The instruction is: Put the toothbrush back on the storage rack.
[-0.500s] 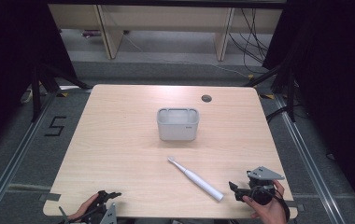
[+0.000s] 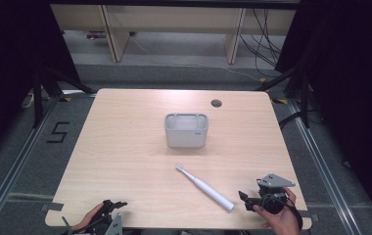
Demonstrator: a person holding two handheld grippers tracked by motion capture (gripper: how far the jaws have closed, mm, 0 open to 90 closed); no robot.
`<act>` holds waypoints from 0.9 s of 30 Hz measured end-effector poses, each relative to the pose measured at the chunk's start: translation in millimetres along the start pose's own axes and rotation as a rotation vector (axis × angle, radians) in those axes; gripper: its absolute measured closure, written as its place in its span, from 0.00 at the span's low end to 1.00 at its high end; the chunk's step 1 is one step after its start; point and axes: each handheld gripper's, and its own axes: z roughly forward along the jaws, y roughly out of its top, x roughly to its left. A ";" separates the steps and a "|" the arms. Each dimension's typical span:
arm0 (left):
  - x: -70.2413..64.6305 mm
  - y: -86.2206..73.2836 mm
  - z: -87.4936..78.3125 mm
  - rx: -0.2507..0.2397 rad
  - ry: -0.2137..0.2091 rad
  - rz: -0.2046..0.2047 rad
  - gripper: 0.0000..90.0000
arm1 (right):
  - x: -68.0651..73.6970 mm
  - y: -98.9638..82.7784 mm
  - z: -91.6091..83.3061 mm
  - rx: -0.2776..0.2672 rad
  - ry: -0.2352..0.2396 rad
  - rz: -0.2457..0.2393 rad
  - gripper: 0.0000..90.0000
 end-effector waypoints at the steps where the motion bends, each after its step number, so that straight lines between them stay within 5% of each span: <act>1: 0.3 -0.3 0.1 0.001 0.003 -0.001 0.18 | -1.6 1.0 1.1 -0.009 0.008 -0.023 0.22; 3: 0.4 -0.5 0.2 0.002 0.002 -0.002 0.18 | -0.2 3.4 -0.1 0.005 0.008 0.006 0.22; 8: -0.6 -0.1 1.1 -0.002 -0.003 -0.004 0.18 | 3.6 10.9 -0.2 0.019 0.020 -0.016 0.23; 9: -0.4 -0.3 0.9 0.000 -0.001 -0.002 0.18 | 3.0 12.3 1.2 0.009 0.024 -0.055 0.24; 10: -0.1 -0.3 0.7 0.007 -0.005 -0.003 0.18 | 7.0 13.7 0.4 0.023 0.029 -0.029 0.25; 14: -0.4 -0.1 0.6 0.006 -0.001 -0.006 0.18 | 8.9 22.2 -0.1 0.041 0.037 -0.073 0.27; 18: -0.1 -0.2 0.6 0.012 0.001 0.000 0.18 | 13.6 27.8 2.8 0.047 0.047 -0.069 0.27; 27: -0.1 -0.2 0.4 0.011 0.004 0.001 0.18 | 22.0 44.9 9.0 0.076 0.066 -0.150 0.31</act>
